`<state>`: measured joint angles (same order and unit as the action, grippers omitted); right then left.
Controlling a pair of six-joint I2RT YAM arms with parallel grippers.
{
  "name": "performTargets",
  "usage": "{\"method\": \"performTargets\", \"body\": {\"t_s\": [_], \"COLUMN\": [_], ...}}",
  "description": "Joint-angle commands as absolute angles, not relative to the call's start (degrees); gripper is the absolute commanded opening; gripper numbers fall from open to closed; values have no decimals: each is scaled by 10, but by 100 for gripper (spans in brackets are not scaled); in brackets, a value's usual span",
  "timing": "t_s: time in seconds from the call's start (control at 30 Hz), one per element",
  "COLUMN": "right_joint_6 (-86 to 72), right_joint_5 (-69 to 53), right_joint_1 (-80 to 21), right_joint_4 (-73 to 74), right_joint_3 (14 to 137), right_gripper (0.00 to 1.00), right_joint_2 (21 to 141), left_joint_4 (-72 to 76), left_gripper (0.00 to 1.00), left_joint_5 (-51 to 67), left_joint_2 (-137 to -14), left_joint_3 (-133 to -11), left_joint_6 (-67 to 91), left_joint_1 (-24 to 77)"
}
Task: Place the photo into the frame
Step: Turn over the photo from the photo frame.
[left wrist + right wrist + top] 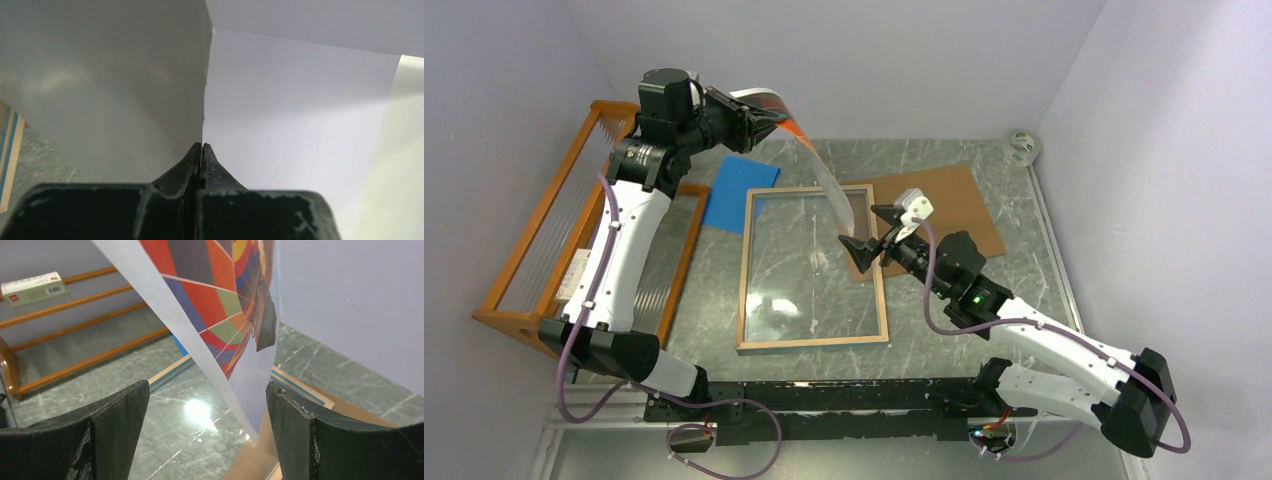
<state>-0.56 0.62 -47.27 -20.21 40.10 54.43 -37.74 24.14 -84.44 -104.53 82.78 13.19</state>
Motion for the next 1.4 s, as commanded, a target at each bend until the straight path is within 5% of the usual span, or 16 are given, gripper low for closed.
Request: {"method": "performTargets", "body": {"t_s": [0.0, 0.1, 0.37, 0.67, 1.1, 1.37], "right_joint_6": [62, 60, 42, 8, -57, -64], "right_joint_5": [52, 94, 107, 114, 88, 88], "right_joint_1": [-495, -495, -495, -486, -466, -464], "right_joint_4": [-289, -315, -380, -395, -382, -385], "right_joint_3": [417, 419, 415, 447, 423, 409], "right_gripper": [90, 88, 59, 44, 15, 13], "right_joint_2": [571, 594, 654, 721, 694, 665], "left_joint_4": [-358, -354, -331, -314, -284, -282], "left_gripper": [3, 3, 2, 2, 3, 3], "left_joint_5": [246, 245, 242, 235, 228, 219], "left_joint_2": [-828, -824, -805, -792, -773, -767], "left_joint_3": [-1052, -1045, -1008, -988, -950, -939], "left_joint_6": [853, 859, 892, 950, 1004, 1016], "left_joint_1": [131, 130, 130, 128, 119, 119]}}
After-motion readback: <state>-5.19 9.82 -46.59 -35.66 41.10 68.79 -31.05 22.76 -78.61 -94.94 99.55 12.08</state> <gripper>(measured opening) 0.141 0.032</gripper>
